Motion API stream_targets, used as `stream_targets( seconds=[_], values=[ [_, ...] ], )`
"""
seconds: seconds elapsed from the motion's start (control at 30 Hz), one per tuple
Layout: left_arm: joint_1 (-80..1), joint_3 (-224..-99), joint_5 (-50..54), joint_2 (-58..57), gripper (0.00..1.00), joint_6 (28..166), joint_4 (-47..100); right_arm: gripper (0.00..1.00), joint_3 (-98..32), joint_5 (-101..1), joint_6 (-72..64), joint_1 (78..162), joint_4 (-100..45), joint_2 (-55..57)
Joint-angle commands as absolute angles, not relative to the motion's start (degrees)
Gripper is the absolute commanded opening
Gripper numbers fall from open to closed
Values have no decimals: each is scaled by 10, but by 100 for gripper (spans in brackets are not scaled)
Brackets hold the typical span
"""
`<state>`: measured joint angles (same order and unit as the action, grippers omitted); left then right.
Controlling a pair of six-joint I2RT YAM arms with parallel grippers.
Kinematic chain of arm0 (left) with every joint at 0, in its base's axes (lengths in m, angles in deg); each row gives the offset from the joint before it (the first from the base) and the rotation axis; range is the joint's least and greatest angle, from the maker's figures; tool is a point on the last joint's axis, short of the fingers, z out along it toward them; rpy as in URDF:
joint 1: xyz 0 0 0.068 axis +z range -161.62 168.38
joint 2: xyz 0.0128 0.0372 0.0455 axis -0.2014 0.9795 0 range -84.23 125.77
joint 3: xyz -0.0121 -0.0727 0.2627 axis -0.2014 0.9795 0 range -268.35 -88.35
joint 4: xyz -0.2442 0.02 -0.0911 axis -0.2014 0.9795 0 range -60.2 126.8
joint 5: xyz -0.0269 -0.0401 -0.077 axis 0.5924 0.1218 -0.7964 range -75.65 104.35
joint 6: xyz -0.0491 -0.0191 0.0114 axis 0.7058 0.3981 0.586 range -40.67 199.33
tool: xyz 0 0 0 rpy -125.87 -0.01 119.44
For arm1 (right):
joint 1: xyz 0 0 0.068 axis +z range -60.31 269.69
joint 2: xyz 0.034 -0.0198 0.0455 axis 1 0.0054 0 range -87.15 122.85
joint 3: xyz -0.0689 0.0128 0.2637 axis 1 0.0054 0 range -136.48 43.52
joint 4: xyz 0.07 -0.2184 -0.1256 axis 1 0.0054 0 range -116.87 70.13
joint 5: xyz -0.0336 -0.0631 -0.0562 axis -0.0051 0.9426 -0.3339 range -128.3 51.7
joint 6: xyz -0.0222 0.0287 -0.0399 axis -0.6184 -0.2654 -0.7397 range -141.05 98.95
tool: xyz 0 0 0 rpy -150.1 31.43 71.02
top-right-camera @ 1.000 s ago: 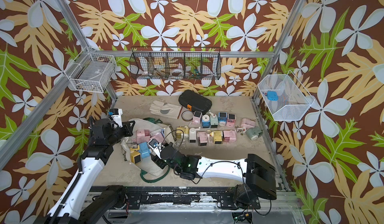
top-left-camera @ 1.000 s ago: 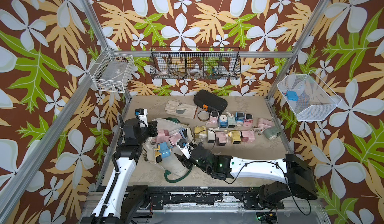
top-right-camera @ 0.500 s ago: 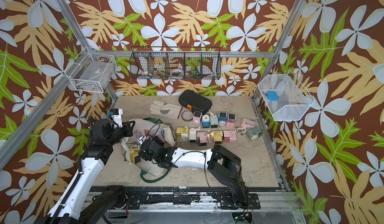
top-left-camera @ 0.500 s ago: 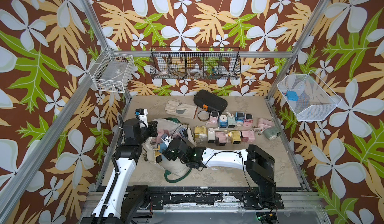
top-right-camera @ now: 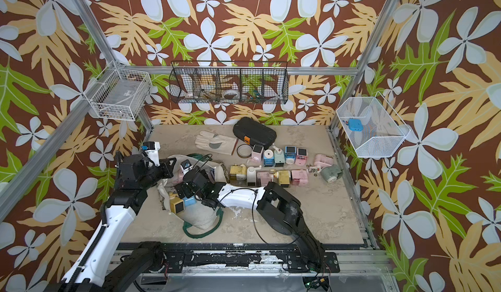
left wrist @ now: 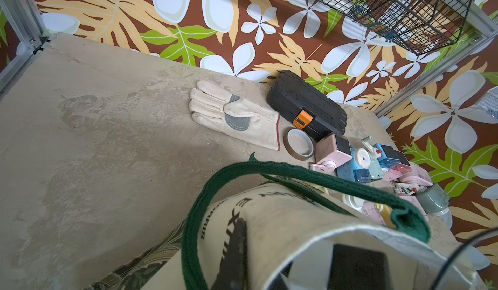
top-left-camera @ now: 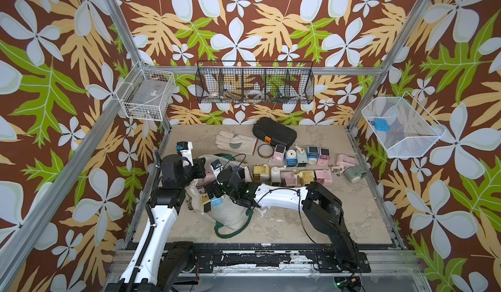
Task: Take out the pencil sharpeners from the tote bags
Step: Pick up the pencil sharpener from the canvas bag.
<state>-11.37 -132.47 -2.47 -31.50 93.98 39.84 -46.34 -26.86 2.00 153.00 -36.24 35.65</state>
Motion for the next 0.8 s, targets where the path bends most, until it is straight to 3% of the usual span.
stream_targets(
  seconds=[0.0,0.53,0.77],
  values=[
    [-114,-1332,-35,-318,0,942,371,100,-478,-255,94,1524,-371,372],
    [-113,-1332,-35,-320,0,946,371,99,-651,-302,150,1504,-289,505],
    [-113,-1332,-35,-320,0,947,371,83,-682,-311,127,1502,-267,529]
  ],
)
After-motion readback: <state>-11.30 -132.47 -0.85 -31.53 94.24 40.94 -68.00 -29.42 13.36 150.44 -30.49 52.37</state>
